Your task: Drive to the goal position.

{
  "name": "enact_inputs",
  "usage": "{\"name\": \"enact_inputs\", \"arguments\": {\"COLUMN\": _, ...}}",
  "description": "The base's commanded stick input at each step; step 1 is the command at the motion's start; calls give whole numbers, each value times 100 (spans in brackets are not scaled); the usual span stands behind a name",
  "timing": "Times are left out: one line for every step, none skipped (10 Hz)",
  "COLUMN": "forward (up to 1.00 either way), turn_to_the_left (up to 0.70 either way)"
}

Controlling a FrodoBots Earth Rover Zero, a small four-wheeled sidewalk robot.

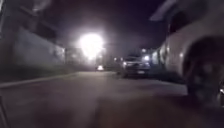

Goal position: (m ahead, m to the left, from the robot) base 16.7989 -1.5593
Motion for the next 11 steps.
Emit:
{"name": "enact_inputs", "arguments": {"forward": 70, "turn_to_the_left": 0}}
{"name": "enact_inputs", "arguments": {"forward": 70, "turn_to_the_left": 0}}
{"name": "enact_inputs", "arguments": {"forward": 70, "turn_to_the_left": 0}}
{"name": "enact_inputs", "arguments": {"forward": 70, "turn_to_the_left": 0}}
{"name": "enact_inputs", "arguments": {"forward": 70, "turn_to_the_left": 0}}
{"name": "enact_inputs", "arguments": {"forward": 70, "turn_to_the_left": 0}}
{"name": "enact_inputs", "arguments": {"forward": 70, "turn_to_the_left": 0}}
{"name": "enact_inputs", "arguments": {"forward": 70, "turn_to_the_left": 0}}
{"name": "enact_inputs", "arguments": {"forward": 70, "turn_to_the_left": 0}}
{"name": "enact_inputs", "arguments": {"forward": 70, "turn_to_the_left": 0}}
{"name": "enact_inputs", "arguments": {"forward": 70, "turn_to_the_left": 0}}
